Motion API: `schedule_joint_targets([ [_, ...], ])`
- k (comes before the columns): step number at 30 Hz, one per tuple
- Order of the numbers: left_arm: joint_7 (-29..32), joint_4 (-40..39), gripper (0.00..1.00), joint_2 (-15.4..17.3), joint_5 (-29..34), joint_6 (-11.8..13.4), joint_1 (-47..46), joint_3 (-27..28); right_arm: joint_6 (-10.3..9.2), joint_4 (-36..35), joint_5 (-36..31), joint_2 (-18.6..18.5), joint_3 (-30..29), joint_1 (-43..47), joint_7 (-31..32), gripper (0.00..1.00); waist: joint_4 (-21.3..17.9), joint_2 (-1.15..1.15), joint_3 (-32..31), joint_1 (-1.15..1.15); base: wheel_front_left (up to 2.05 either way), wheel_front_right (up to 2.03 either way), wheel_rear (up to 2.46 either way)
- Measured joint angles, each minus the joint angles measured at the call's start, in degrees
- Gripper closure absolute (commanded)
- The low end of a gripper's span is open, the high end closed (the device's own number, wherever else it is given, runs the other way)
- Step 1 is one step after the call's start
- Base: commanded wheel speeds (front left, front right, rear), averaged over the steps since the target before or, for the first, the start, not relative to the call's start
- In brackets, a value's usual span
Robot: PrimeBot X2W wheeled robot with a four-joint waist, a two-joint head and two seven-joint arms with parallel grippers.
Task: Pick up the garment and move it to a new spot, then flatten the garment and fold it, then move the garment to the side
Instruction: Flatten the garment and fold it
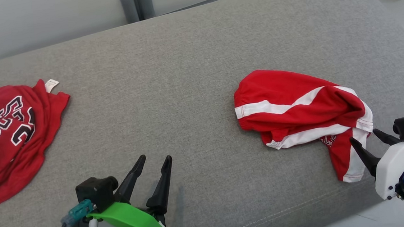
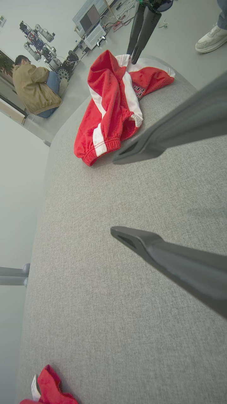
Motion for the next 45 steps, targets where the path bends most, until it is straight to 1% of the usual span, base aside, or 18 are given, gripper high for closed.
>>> schedule_joint_targets([
  [3, 1.40, -0.27, 0.00, -0.09, -0.14, -0.01, -1.12, -0.54, -0.34, -1.08, 1.08, 0.98, -0.04, 0.86, -0.74, 0.00, -1.48, 0.00, 0.48, 0.00, 0.00, 0.00, 0.00],
  [4, 2.56, -0.52, 0.00, -0.25, -0.16, -0.01, -1.95, -0.96, -0.70, -1.70, 1.42, 1.23, -0.24, 1.42, -1.22, 0.00, -2.42, 0.00, 0.84, 0.00, 0.00, 0.00, 0.00],
  [8, 5.00, -0.74, 0.00, -1.15, -0.63, 0.00, -4.22, -2.19, -1.40, -3.08, 1.82, 2.16, -0.91, 1.59, -2.67, 0.00, -4.19, 0.00, 1.72, 0.00, 0.00, 0.00, 0.00],
  [12, 7.57, 0.30, 0.00, -2.14, -0.63, 0.00, -6.75, -3.33, -2.29, -3.80, 1.82, 3.03, -1.31, 1.58, -4.28, 0.00, -5.72, 0.00, 2.76, 0.00, 0.00, 0.00, 0.00],
  [15, 9.23, 1.05, 0.00, -2.58, -0.62, 0.00, -9.00, -3.78, -2.37, -3.99, 1.81, 3.65, -1.30, 1.58, -4.98, 0.00, -6.60, 0.00, 3.70, 0.00, 0.00, 0.00, 0.00],
  [17, 10.63, 1.65, 0.00, -3.04, -0.55, 0.00, -10.65, -4.04, -2.82, -4.13, 1.80, 4.02, -1.31, 1.58, -5.52, 0.00, -7.05, 0.00, 4.35, 0.00, 0.00, 0.00, 0.00],
  [21, 12.90, 3.05, 0.00, -4.05, -0.46, 0.00, -13.80, -4.41, -2.86, -4.36, 1.65, 4.37, -1.15, 1.32, -6.56, 0.00, -7.89, 0.00, 5.55, 0.00, 0.00, 0.00, 0.00],
  [26, 16.11, 5.88, 0.00, -6.17, -0.64, 0.01, -16.91, -4.76, -2.86, -4.82, 1.07, 4.66, -0.69, 0.25, -8.08, 0.00, -8.90, 0.00, 6.75, 0.00, 0.00, 0.00, 0.00],
  [32, 18.72, 9.32, 0.00, -6.12, 0.05, 0.01, -20.69, -5.09, -2.83, -4.61, 0.09, 5.76, 0.46, -2.66, -9.02, 0.00, -10.18, 0.00, 7.77, 0.00, 0.00, 0.00, 0.00],
  [38, 20.85, 12.76, 0.00, -6.41, 0.46, 0.01, -22.29, -5.70, -2.82, -1.81, -0.44, 6.17, 1.07, -3.67, -9.40, 0.00, -11.12, 0.00, 8.45, 0.00, 0.00, 0.00, 0.00],
  [45, 21.23, 15.38, 0.00, -6.70, 0.90, 0.02, -24.13, -5.44, -2.79, 0.59, -0.85, 6.60, 1.23, -6.15, -9.99, 0.00, -11.34, 0.00, 8.72, 0.00, 0.00, 0.00, 0.00],
])
